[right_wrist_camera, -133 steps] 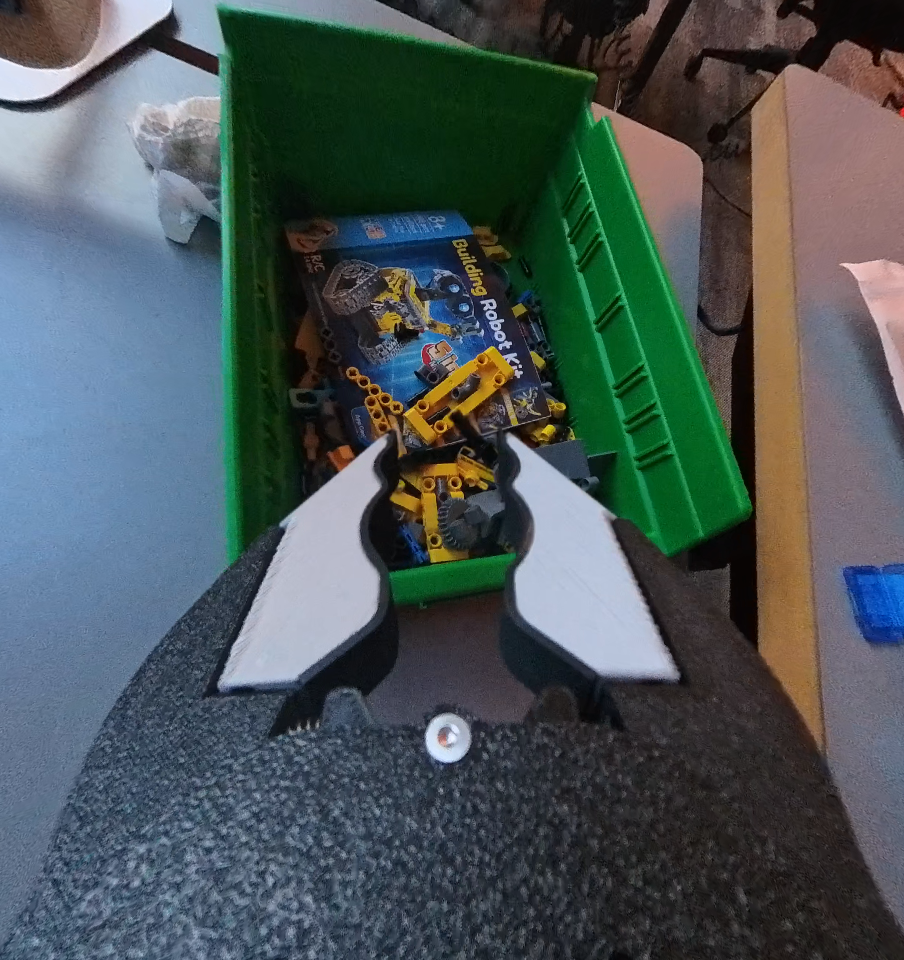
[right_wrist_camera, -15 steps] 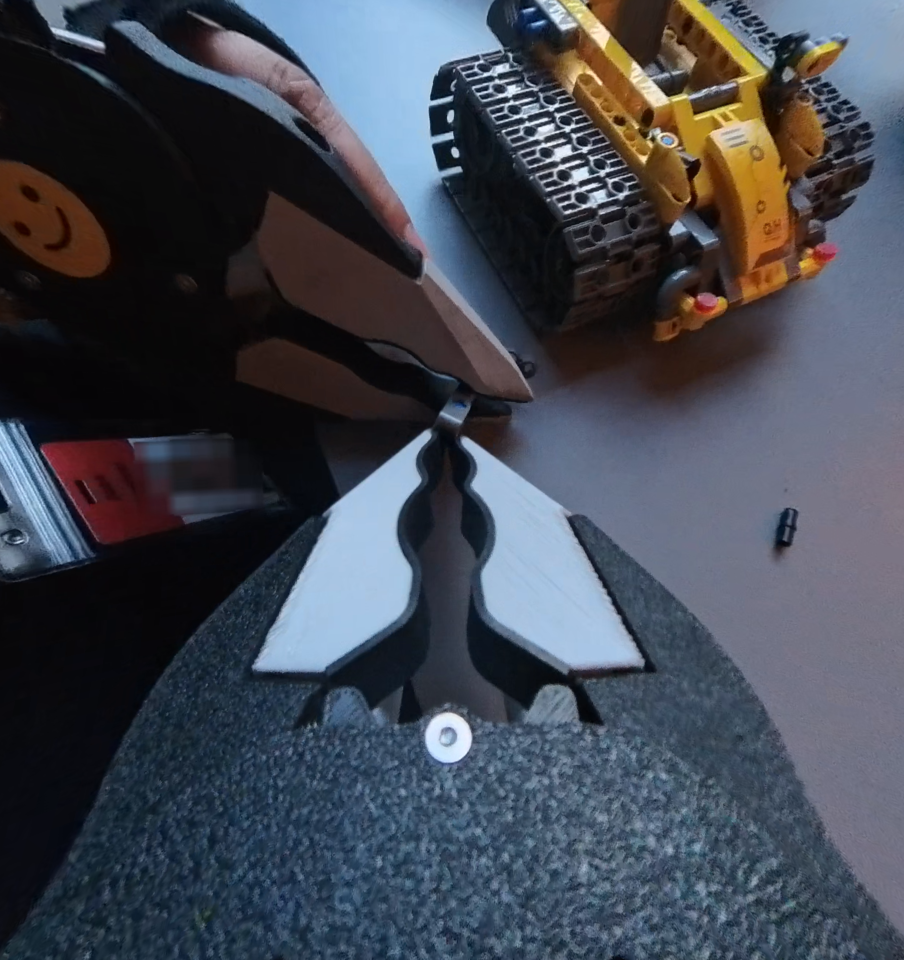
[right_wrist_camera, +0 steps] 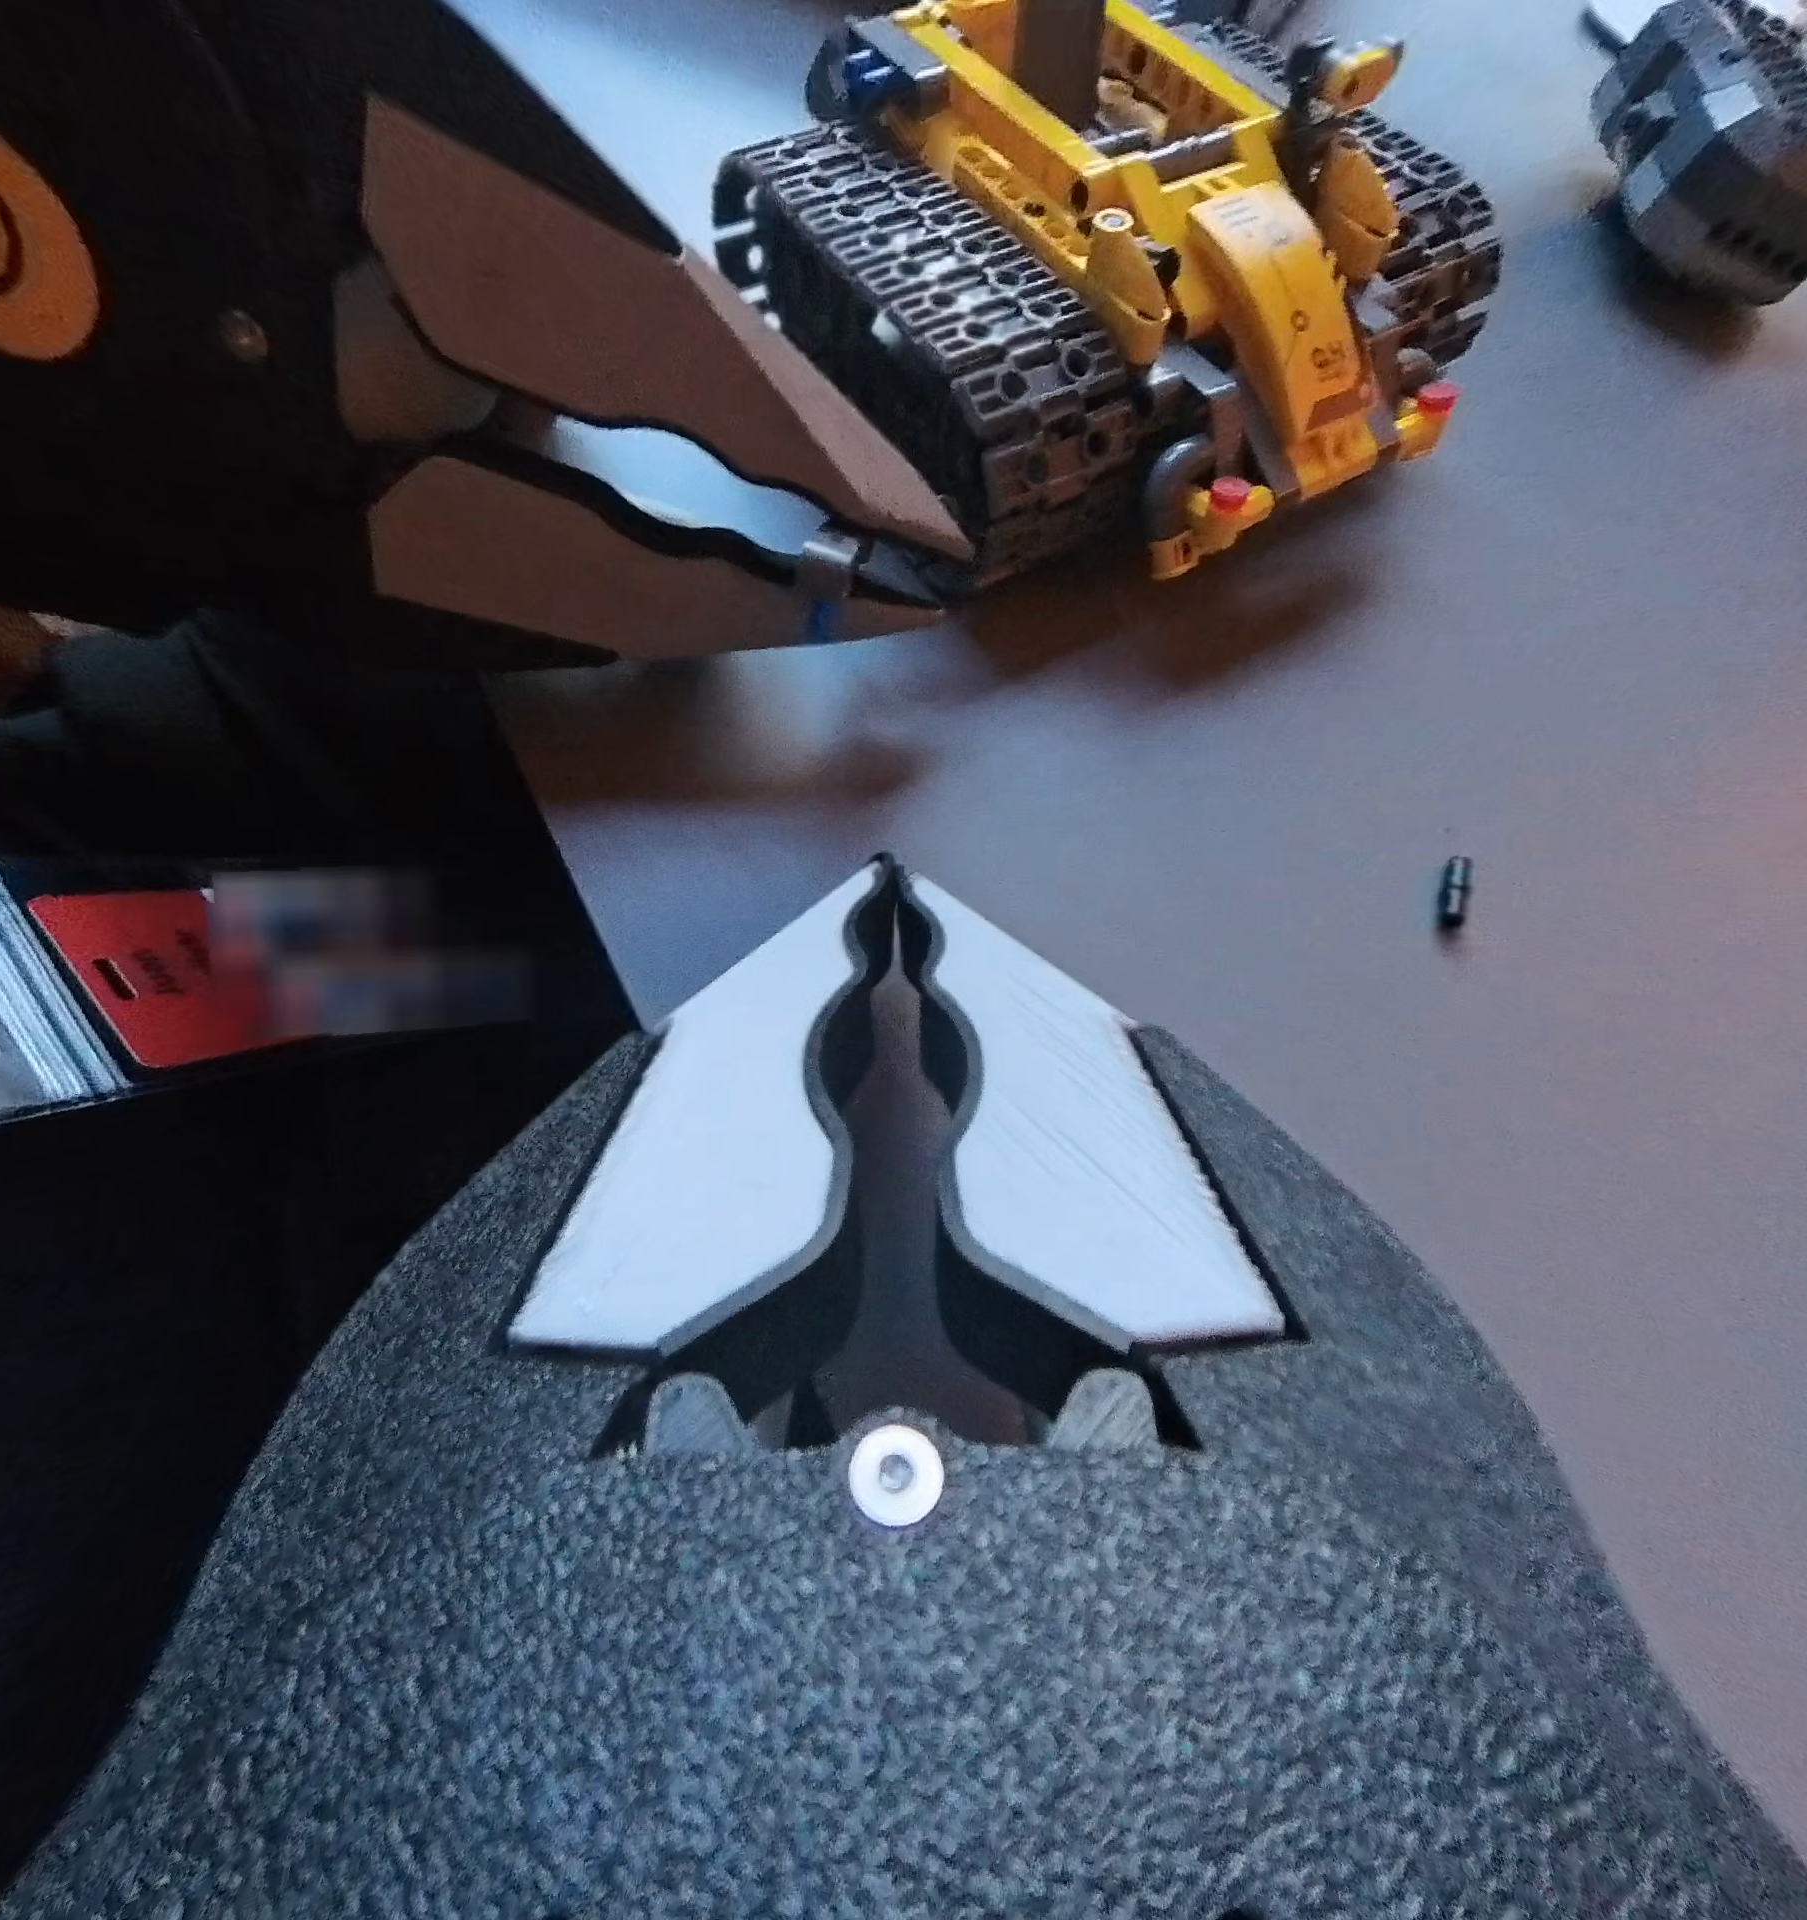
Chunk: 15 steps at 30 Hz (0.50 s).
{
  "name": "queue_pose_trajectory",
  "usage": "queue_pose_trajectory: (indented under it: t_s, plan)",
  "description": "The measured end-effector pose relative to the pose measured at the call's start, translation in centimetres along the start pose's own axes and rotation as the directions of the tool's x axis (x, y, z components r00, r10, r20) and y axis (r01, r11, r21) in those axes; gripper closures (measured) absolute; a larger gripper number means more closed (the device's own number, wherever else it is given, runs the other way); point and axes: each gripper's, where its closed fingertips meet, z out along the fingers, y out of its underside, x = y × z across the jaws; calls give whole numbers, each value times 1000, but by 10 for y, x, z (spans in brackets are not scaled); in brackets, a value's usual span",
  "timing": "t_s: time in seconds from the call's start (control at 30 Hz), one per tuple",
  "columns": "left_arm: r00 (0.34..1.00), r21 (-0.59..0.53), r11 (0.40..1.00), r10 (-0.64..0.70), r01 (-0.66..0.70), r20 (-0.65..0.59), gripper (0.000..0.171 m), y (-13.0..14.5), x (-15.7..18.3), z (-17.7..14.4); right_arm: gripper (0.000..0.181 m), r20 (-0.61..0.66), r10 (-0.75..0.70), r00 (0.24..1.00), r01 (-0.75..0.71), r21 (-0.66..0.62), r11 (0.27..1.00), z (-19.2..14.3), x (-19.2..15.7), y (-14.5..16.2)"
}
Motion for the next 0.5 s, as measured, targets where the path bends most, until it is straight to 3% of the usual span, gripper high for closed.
queue_pose_trajectory:
  t_s: [0.13,0.3,0.5]
  plan:
    - [1000,-5,1000,5,-5,-13,166,0,3,1,173,102,105,989,-114,89,990,1,-6,-25]
    - [996,42,996,-79,81,-41,166,-6,-2,-4,166,195,158,968,-186,135,973,11,-16,-44]
    - [985,63,984,-160,164,-60,167,-12,-7,-6,173,219,208,953,-247,169,954,15,-17,-56]
